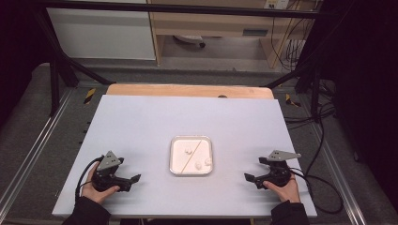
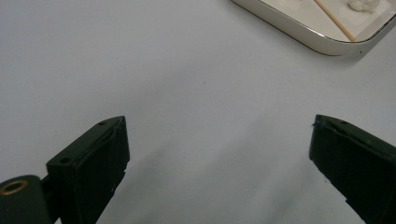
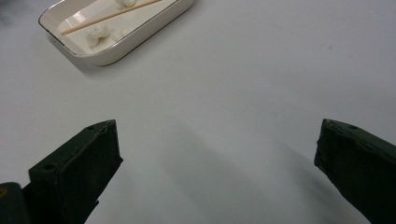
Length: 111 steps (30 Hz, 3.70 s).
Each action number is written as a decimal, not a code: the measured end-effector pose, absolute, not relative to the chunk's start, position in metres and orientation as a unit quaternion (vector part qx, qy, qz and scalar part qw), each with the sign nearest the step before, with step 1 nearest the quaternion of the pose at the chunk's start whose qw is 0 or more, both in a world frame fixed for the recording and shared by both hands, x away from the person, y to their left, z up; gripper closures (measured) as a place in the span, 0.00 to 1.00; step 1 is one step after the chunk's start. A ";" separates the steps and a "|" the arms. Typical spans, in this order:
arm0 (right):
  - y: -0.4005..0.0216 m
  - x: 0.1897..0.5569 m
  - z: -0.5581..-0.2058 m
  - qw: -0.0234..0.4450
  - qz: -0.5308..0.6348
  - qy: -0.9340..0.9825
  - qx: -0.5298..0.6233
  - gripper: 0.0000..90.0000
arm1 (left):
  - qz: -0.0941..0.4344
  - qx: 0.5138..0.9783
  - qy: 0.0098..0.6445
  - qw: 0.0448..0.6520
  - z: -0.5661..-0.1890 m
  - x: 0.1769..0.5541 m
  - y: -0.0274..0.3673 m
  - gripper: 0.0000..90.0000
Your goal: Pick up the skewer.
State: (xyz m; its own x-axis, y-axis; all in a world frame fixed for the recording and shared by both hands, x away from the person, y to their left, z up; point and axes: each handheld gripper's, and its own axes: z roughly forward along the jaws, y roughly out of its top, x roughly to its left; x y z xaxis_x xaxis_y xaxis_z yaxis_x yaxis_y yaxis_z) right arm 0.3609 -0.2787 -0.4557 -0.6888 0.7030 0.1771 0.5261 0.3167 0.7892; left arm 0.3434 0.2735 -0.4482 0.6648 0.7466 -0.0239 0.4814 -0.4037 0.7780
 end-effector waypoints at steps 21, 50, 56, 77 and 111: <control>-0.278 0.361 -0.456 0.099 0.437 0.807 0.385 0.01 | 0.174 0.824 0.375 0.388 -0.440 0.344 0.261 0.05; -0.277 0.361 -0.457 0.103 0.430 0.810 0.384 0.01 | 0.178 0.831 0.364 0.381 -0.408 0.357 0.183 0.10; -0.277 0.361 -0.457 0.102 0.430 0.811 0.384 0.01 | 0.175 0.839 0.354 0.374 -0.409 0.360 0.163 0.13; -0.276 0.362 -0.457 0.104 0.429 0.812 0.382 0.01 | 0.159 0.842 0.373 0.357 -0.425 0.373 0.098 0.40; -0.275 0.362 -0.457 0.102 0.428 0.813 0.382 0.01 | 0.186 0.826 0.407 0.342 -0.448 0.369 0.082 0.95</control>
